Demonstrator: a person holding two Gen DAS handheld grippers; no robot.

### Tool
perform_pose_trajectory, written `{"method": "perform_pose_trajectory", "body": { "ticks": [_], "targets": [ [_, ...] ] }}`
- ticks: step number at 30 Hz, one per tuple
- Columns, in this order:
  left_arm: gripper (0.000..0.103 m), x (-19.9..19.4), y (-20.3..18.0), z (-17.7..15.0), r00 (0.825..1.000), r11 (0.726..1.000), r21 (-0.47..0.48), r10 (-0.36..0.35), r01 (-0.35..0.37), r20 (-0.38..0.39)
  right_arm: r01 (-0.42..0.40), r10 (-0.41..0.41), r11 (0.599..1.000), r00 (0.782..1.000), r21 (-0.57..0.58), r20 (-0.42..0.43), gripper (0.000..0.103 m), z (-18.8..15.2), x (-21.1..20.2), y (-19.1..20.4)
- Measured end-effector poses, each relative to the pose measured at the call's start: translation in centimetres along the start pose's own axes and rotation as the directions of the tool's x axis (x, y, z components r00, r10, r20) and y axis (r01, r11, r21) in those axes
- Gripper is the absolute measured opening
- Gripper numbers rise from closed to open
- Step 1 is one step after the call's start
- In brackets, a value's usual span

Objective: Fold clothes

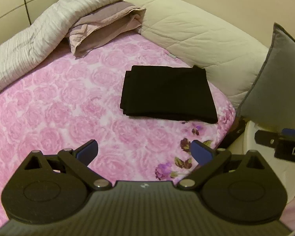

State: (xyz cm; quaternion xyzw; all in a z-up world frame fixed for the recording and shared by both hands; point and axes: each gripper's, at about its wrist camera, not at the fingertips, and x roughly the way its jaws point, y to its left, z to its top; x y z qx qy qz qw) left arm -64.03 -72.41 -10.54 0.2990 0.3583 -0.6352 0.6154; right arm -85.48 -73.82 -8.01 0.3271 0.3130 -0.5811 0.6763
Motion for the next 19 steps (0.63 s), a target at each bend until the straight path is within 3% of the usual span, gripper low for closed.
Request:
{"method": "perform_pose_trajectory", "body": {
  "ticks": [19],
  "targets": [
    [0.099,1.3,-2.6,-0.3,0.999,1.000,-0.002,0.028,-0.028,-0.018,-0.031,0.031,0.999,0.999,-0.028,-0.015,0.077,0.3,1.1,-1.8]
  ]
}}
